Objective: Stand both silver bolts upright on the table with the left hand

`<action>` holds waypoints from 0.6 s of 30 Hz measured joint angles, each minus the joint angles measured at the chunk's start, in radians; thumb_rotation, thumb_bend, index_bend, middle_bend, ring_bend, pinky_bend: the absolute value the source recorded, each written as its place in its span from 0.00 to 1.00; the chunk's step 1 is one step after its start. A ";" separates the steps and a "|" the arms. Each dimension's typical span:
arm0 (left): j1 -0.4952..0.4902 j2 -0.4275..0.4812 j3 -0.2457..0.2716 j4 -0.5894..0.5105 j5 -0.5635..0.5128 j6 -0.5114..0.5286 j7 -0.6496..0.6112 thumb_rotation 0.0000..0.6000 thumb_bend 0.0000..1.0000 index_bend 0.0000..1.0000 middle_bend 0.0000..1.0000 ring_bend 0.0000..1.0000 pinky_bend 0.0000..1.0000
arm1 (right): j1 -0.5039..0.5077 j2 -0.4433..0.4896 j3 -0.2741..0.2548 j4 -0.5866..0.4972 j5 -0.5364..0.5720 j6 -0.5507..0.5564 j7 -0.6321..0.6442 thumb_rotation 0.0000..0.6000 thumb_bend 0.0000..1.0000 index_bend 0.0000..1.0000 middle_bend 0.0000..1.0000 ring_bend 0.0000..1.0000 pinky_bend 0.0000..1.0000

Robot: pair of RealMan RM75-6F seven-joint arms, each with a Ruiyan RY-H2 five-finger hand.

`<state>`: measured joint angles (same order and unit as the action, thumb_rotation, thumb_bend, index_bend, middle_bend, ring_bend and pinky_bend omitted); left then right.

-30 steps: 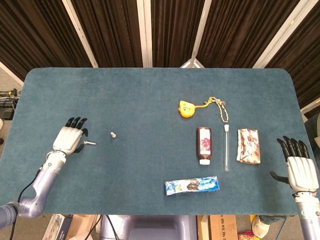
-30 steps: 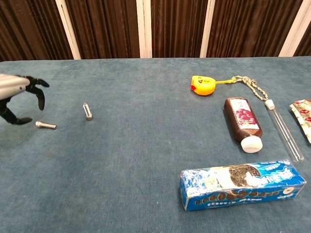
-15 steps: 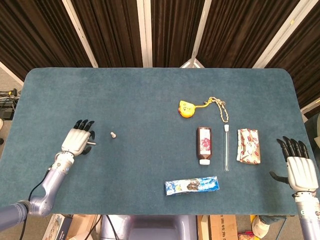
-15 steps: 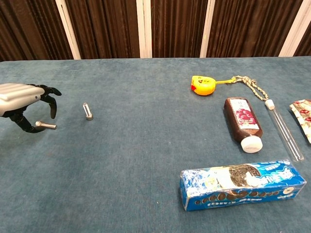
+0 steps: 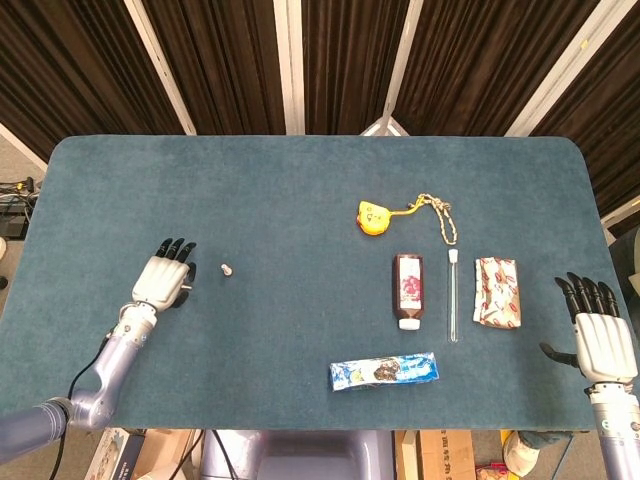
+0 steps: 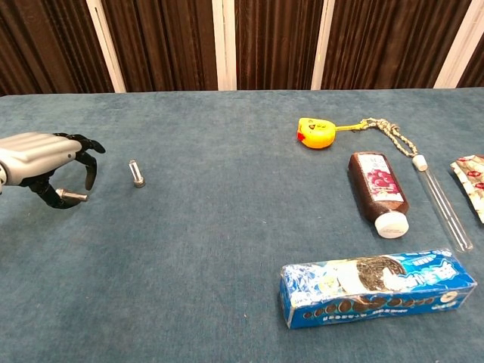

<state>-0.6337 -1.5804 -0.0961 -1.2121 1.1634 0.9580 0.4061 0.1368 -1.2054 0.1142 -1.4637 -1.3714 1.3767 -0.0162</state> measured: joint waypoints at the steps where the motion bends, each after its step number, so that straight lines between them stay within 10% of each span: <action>1: 0.000 -0.002 0.000 0.002 0.000 0.000 0.002 1.00 0.47 0.51 0.08 0.00 0.00 | 0.000 0.000 -0.001 0.000 -0.001 0.000 0.000 1.00 0.11 0.13 0.09 0.05 0.00; 18: 0.000 -0.023 0.004 0.035 -0.004 0.000 0.032 1.00 0.49 0.54 0.10 0.00 0.00 | 0.001 -0.002 -0.001 0.000 0.003 -0.006 0.002 1.00 0.11 0.13 0.09 0.05 0.00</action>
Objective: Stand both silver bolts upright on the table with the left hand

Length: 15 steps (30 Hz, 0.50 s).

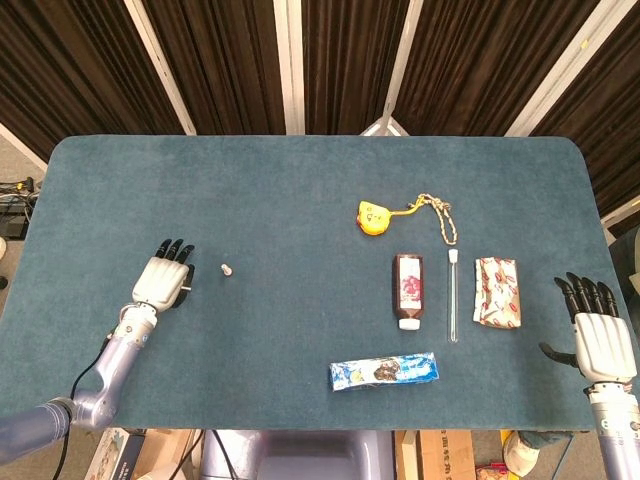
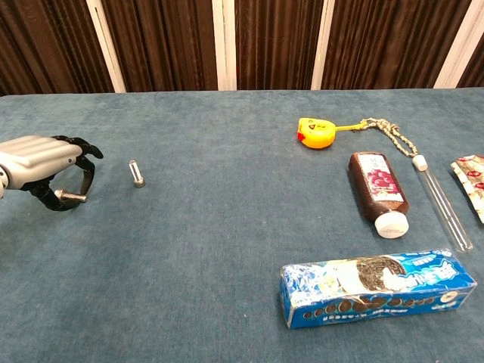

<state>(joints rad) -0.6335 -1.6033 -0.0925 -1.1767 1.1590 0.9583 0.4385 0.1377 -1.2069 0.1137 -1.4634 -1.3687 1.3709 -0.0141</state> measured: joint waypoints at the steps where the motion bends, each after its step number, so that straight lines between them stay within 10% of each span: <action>1: 0.000 -0.001 0.000 0.002 0.000 0.000 0.000 1.00 0.49 0.54 0.10 0.00 0.00 | 0.000 0.000 0.000 0.000 0.000 0.000 0.000 1.00 0.11 0.13 0.09 0.05 0.00; 15: 0.007 0.002 -0.014 -0.019 0.003 0.007 -0.050 1.00 0.52 0.55 0.11 0.00 0.00 | 0.000 0.002 -0.002 -0.003 -0.004 -0.001 0.004 1.00 0.11 0.13 0.09 0.05 0.00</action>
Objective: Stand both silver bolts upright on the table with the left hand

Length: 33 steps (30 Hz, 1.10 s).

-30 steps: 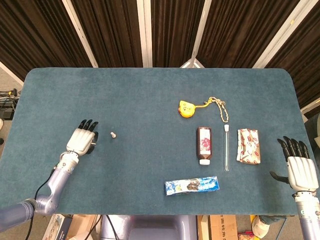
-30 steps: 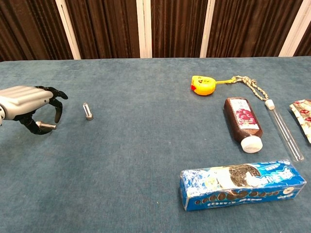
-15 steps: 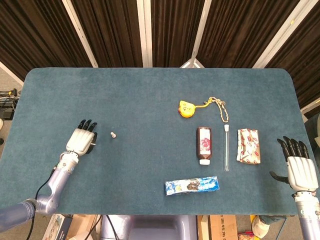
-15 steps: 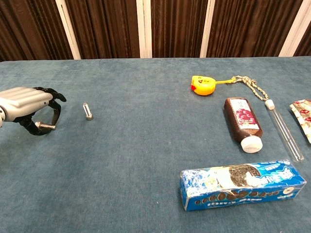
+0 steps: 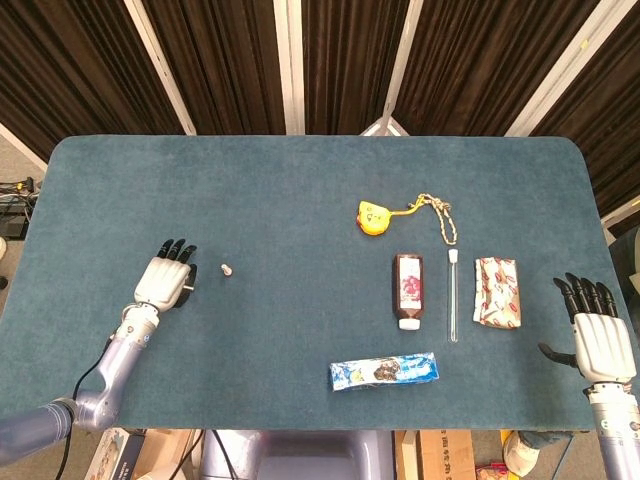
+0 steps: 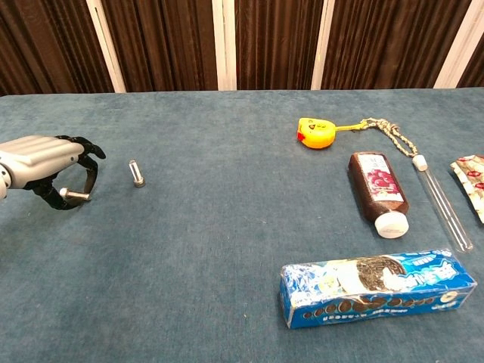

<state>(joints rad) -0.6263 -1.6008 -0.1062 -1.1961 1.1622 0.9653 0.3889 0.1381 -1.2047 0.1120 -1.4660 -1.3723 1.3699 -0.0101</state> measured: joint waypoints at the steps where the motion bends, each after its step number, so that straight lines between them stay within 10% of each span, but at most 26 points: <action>1: 0.002 0.006 -0.002 -0.008 0.001 0.002 -0.010 1.00 0.52 0.55 0.11 0.00 0.00 | 0.000 0.000 0.000 0.000 -0.001 0.000 0.001 1.00 0.11 0.13 0.09 0.05 0.00; 13: 0.058 0.071 -0.024 -0.072 0.068 0.046 -0.380 1.00 0.56 0.58 0.13 0.00 0.00 | 0.000 -0.001 -0.004 -0.004 -0.006 0.000 -0.003 1.00 0.11 0.13 0.09 0.05 0.00; 33: 0.091 0.029 0.006 0.153 0.226 -0.051 -1.210 1.00 0.56 0.58 0.13 0.00 0.00 | 0.002 -0.005 -0.004 0.002 -0.002 -0.005 -0.006 1.00 0.11 0.13 0.09 0.05 0.00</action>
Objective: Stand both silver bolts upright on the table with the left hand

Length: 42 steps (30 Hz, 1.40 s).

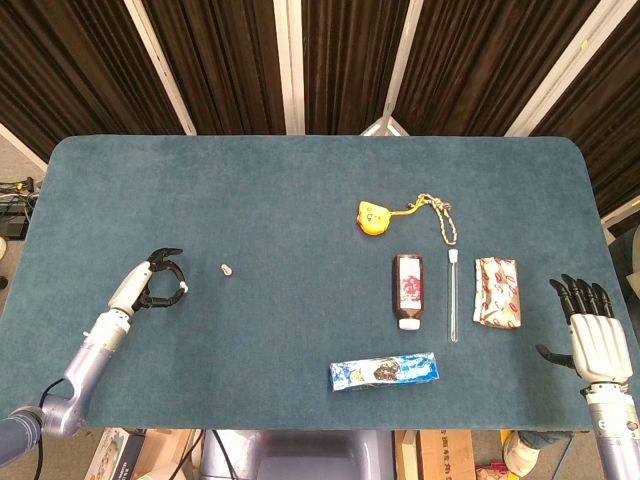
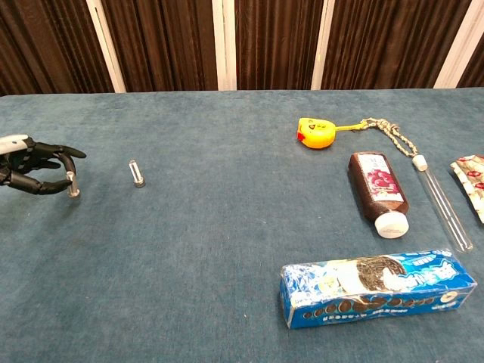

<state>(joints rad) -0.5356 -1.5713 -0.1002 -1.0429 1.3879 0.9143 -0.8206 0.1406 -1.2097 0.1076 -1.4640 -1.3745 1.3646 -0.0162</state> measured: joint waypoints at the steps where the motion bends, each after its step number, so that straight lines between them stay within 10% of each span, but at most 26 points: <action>1: -0.002 -0.005 0.002 0.008 0.004 -0.003 -0.006 1.00 0.56 0.58 0.13 0.00 0.00 | 0.000 0.000 0.000 0.000 0.000 0.000 0.000 1.00 0.11 0.13 0.09 0.05 0.00; 19: -0.011 -0.002 0.032 0.053 0.042 -0.024 -0.077 1.00 0.52 0.54 0.09 0.00 0.00 | 0.002 -0.005 -0.002 0.002 0.001 -0.004 -0.008 1.00 0.11 0.13 0.09 0.05 0.00; 42: 0.029 0.195 0.048 -0.139 0.090 0.118 -0.028 1.00 0.43 0.39 0.05 0.00 0.00 | 0.001 -0.003 -0.003 -0.006 -0.012 0.007 -0.005 1.00 0.11 0.13 0.09 0.05 0.00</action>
<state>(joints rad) -0.5067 -1.3763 -0.0523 -1.1822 1.4783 1.0323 -0.8490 0.1419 -1.2127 0.1043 -1.4699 -1.3867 1.3716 -0.0216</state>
